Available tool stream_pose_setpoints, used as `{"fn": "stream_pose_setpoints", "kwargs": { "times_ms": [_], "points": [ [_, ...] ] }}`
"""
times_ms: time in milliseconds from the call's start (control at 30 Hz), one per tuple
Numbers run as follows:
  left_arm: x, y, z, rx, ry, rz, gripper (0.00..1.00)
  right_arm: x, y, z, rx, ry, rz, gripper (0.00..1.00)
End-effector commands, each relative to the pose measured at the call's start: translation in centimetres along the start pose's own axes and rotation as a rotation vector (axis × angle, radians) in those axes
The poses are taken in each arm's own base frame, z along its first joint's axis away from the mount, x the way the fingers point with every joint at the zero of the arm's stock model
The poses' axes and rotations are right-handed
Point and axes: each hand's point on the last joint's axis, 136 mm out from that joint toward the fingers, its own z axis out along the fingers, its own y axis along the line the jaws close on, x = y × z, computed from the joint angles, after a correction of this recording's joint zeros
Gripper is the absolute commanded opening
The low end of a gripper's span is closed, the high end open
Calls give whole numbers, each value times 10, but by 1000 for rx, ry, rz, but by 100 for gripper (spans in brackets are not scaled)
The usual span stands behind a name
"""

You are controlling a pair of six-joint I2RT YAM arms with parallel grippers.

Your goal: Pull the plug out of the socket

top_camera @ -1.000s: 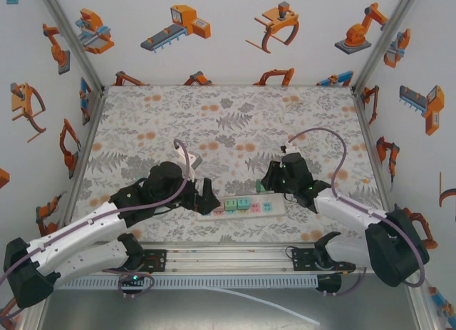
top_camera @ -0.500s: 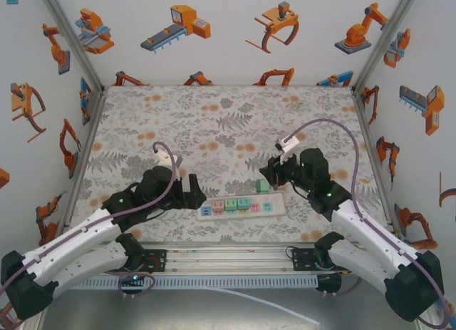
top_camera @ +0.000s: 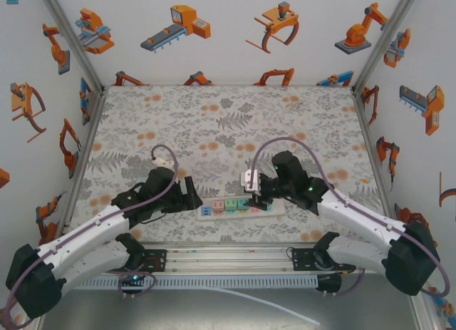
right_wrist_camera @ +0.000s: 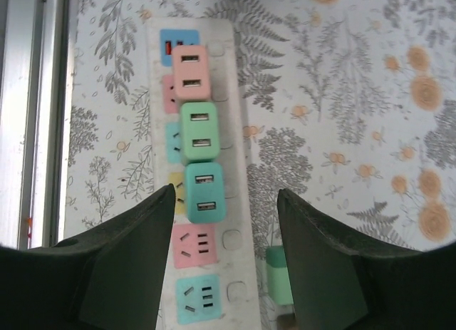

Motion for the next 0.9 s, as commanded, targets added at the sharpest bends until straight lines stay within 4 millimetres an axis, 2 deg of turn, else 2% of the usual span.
{"fn": "stream_pose_setpoints", "kwargs": {
  "times_ms": [0, 233, 333, 600, 867],
  "points": [
    [3, -6, 8, 39, 20, -35, 79, -2, 8, 10, -71, 11, -56, 55],
    [16, 0, 25, 28, 68, -40, 74, 19, 13, 36, -141, 79, -15, 49],
    [22, 0, 30, 31, 94, -38, 70, 25, 14, 42, -153, 103, -3, 43],
    [37, 2, 43, 28, 168, -18, 60, 26, 14, 45, -163, 107, 5, 25],
    [55, 16, 50, -67, 257, 15, 56, 22, 7, 45, -143, 111, 18, 23]
  ]
}}
